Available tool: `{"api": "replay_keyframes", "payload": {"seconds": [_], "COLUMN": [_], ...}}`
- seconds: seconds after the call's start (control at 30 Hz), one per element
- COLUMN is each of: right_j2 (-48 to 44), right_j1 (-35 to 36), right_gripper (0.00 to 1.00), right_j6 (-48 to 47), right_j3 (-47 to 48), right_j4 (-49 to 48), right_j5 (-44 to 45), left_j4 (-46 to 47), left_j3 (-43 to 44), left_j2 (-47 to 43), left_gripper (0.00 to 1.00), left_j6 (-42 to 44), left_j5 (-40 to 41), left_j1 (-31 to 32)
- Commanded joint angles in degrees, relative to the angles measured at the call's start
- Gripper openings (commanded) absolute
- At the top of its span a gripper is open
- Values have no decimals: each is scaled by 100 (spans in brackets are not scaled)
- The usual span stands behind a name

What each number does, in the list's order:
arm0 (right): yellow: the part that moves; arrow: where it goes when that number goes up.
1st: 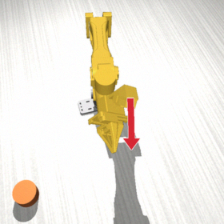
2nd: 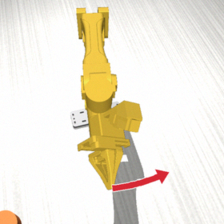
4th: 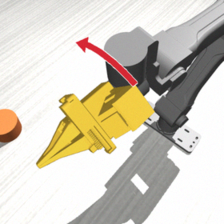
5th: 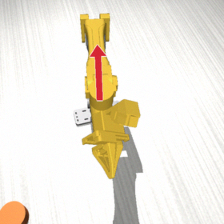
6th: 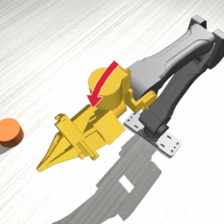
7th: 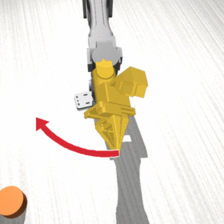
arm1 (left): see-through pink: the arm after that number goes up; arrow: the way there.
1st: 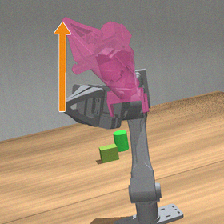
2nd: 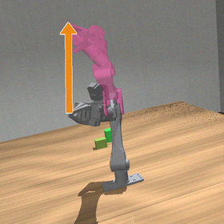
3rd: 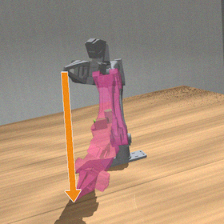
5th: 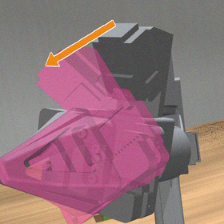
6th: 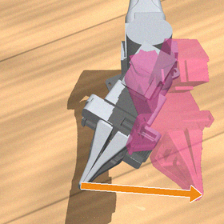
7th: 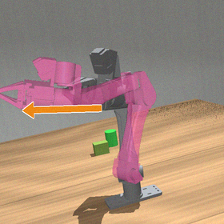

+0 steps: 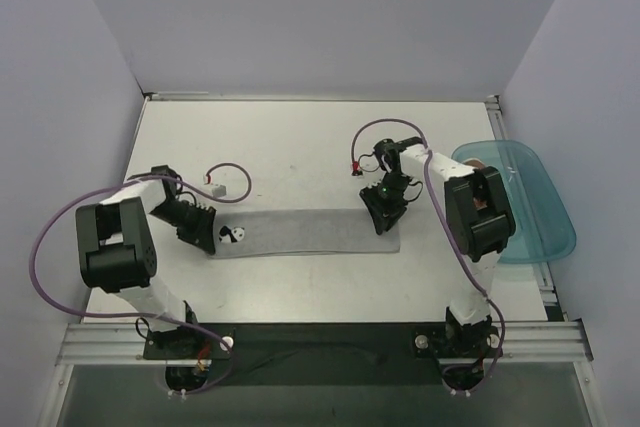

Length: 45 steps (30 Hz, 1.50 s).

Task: Roll the towels
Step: Fold the towel

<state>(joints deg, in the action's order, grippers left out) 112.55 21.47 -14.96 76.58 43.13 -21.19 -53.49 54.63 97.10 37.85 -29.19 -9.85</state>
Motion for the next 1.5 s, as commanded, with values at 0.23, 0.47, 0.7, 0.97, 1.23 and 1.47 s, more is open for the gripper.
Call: {"api": "replay_keyframes", "payload": {"seconds": [0.23, 0.47, 0.7, 0.97, 1.23, 1.47], "right_j2": [-322, 249, 583, 1207, 1682, 1683], "right_j1": [-1093, -926, -505, 410, 639, 50], "right_gripper": [20, 14, 15, 13, 11, 11], "right_j6": [669, 1074, 1680, 2401, 2349, 2085], "right_j3": [832, 903, 1192, 1790, 1817, 1361], "right_j4": [81, -243, -771, -1316, -1343, -1316], "right_j5": [-1906, -2583, -3338, -3287, -2751, -2917], "left_j4": [699, 1893, 2572, 3494, 4251, 3355], "left_j3": [1076, 1032, 856, 733, 874, 874], "left_j2": [-368, 476, 722, 898, 1741, 2094], "left_gripper": [27, 23, 21, 21, 18, 15], "left_j6": [-1548, -2755, -3362, -4416, -5261, -4436], "left_j5": [-2090, -2723, -3118, -3278, -2760, -2364], "left_j1": [-27, 132, 369, 958, 1732, 1171]}}
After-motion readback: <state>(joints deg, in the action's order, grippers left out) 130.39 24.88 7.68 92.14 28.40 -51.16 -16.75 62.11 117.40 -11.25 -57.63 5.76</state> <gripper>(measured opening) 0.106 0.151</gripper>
